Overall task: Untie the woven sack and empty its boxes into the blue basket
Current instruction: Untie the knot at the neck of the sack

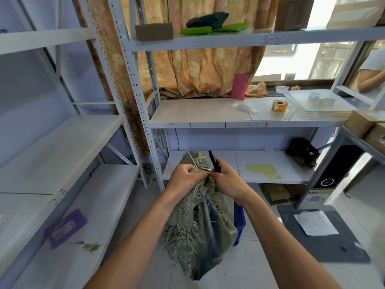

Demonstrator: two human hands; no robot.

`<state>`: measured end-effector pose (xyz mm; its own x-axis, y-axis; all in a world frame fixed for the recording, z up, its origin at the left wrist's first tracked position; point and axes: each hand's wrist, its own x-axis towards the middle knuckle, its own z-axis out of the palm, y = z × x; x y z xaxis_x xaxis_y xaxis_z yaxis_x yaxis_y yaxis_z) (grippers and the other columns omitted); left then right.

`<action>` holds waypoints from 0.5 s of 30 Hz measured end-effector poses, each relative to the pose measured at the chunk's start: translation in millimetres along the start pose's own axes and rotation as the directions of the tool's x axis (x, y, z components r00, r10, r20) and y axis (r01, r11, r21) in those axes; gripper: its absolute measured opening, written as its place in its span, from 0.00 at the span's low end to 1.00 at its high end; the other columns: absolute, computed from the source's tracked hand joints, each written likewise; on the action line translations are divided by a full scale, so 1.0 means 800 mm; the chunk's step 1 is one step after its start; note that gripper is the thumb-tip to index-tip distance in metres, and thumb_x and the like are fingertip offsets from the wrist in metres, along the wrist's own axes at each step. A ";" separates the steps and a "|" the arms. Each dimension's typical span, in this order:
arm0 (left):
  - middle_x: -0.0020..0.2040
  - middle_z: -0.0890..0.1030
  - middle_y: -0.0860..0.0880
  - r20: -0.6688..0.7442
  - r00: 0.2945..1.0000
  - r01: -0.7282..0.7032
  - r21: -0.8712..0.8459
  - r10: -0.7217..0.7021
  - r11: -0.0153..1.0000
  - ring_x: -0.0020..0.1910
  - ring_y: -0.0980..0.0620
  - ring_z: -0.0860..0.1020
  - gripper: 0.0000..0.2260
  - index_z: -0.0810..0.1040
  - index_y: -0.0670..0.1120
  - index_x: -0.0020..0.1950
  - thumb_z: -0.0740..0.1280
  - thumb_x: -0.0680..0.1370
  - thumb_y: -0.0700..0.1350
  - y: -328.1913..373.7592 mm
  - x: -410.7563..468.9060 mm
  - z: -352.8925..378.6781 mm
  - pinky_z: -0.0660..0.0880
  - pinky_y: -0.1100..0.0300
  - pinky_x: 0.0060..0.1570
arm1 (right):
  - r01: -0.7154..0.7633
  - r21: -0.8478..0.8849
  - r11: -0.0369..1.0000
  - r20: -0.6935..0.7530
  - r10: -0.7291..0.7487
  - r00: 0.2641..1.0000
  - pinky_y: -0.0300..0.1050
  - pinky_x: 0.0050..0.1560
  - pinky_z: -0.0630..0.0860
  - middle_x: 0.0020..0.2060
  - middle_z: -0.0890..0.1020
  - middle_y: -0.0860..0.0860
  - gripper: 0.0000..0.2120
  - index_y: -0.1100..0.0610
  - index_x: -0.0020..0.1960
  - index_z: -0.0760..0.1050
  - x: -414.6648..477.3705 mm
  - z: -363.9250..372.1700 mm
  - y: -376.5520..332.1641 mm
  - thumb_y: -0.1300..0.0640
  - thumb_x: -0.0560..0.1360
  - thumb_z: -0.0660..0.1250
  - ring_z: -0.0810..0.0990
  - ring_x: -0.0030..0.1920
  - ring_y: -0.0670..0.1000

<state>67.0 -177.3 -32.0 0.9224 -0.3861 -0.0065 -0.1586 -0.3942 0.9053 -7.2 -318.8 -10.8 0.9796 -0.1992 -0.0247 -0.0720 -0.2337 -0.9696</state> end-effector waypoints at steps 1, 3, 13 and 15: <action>0.30 0.69 0.49 0.017 1.000 0.004 0.024 -0.004 1.000 0.25 0.54 0.64 0.17 0.74 0.46 0.39 0.76 0.70 0.57 -0.001 0.001 0.001 0.59 0.61 0.26 | -0.006 0.013 1.000 -0.024 0.006 1.000 0.29 0.25 0.67 0.36 0.75 0.47 0.13 0.55 0.57 0.72 0.001 0.000 0.002 0.69 0.79 0.57 0.75 0.28 0.37; 0.29 0.72 0.51 0.062 0.998 0.006 0.061 -0.010 0.998 0.25 0.54 0.67 0.16 0.77 0.45 0.39 0.76 0.70 0.55 -0.002 0.001 0.002 0.61 0.60 0.28 | -0.022 0.009 1.000 -0.080 0.022 0.997 0.32 0.26 0.67 0.36 0.76 0.47 0.12 0.56 0.59 0.75 0.004 0.001 0.005 0.65 0.78 0.60 0.73 0.30 0.42; 0.31 0.78 0.53 0.201 0.979 -0.079 0.266 0.025 0.961 0.26 0.56 0.72 0.07 0.79 0.50 0.39 0.74 0.70 0.50 -0.006 -0.010 0.002 0.66 0.59 0.27 | -0.076 -0.185 0.980 -0.167 0.045 0.985 0.41 0.27 0.65 0.25 0.74 0.48 0.11 0.56 0.35 0.78 0.024 0.019 0.040 0.54 0.75 0.71 0.69 0.25 0.46; 0.32 0.79 0.54 0.213 0.976 -0.106 0.313 0.039 0.944 0.26 0.58 0.73 0.06 0.81 0.48 0.41 0.75 0.70 0.49 -0.009 -0.013 0.000 0.66 0.64 0.25 | -0.115 -0.176 0.978 -0.139 0.091 0.986 0.40 0.25 0.65 0.26 0.74 0.49 0.11 0.58 0.37 0.80 0.025 0.019 0.045 0.54 0.75 0.72 0.69 0.24 0.46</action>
<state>58.7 -170.2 -38.5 0.8192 -0.5702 -0.0617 -0.3579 -0.5924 0.7218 13.0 -316.5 -50.0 0.9333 -0.3503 -0.0787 -0.2161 -0.3730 -0.9023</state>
